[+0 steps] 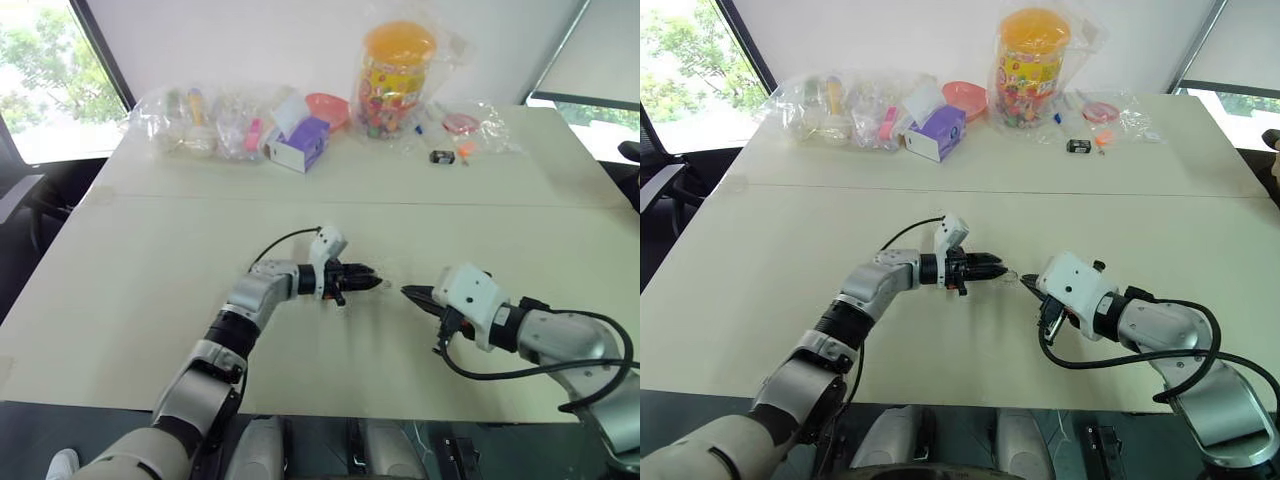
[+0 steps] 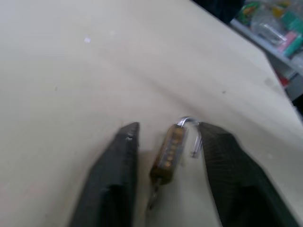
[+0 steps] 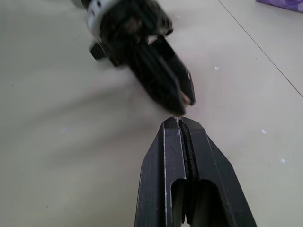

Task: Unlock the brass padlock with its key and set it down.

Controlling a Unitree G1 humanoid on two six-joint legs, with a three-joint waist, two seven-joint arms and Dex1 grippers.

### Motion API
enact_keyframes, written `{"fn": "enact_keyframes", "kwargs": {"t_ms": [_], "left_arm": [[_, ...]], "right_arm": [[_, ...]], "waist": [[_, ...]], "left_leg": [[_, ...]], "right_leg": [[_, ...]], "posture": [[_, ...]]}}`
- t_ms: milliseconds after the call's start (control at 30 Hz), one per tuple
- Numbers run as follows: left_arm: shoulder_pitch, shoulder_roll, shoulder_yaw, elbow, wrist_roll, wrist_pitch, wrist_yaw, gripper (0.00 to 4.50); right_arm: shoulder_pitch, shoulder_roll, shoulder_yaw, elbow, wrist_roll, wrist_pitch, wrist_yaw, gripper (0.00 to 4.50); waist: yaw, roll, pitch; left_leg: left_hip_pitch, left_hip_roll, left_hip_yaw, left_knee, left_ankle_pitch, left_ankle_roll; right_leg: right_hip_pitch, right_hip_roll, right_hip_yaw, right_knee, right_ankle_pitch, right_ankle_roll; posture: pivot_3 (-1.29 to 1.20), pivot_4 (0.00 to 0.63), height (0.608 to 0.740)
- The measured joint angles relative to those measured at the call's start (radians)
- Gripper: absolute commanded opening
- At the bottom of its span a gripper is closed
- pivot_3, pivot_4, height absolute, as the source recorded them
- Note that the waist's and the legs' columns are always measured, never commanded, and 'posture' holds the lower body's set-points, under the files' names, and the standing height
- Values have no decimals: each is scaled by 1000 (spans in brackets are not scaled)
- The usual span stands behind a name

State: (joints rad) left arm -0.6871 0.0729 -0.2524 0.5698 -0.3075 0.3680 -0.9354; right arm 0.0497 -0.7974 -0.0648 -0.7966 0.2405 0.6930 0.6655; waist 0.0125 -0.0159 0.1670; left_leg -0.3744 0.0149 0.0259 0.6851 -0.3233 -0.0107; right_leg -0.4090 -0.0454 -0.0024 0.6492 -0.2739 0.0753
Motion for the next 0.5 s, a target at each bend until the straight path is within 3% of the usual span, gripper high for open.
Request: {"fn": "enact_keyframes", "kwargs": {"t_ms": [67, 200, 500], "left_arm": [[-7, 0, 3, 6, 1, -9, -12, 4440], [-12, 57, 17, -34, -14, 70, -65, 4481], [110, 349, 70, -338, -90, 280, -204, 4481]], "right_arm": [[3, 2, -4, -17, 2, 16, -11, 0], [18, 1, -19, -33, 3, 28, -21, 0], [41, -43, -45, -35, 37, 52, 17, 0]], "waist": [[0, 0, 0], [-11, 0, 0], [-16, 0, -1]], "left_leg": [[0, 0, 0, 0, 0, 0], [1, 1, 0, 0, 0, 0], [0, 1, -1, -1, 0, 0]], "right_leg": [[0, 0, 0, 0, 0, 0], [0, 1, 0, 1, 0, 0], [0, -1, 0, 1, 0, 0]], "posture": [[0, 150, 740], [0, 150, 740], [0, 150, 740]]}}
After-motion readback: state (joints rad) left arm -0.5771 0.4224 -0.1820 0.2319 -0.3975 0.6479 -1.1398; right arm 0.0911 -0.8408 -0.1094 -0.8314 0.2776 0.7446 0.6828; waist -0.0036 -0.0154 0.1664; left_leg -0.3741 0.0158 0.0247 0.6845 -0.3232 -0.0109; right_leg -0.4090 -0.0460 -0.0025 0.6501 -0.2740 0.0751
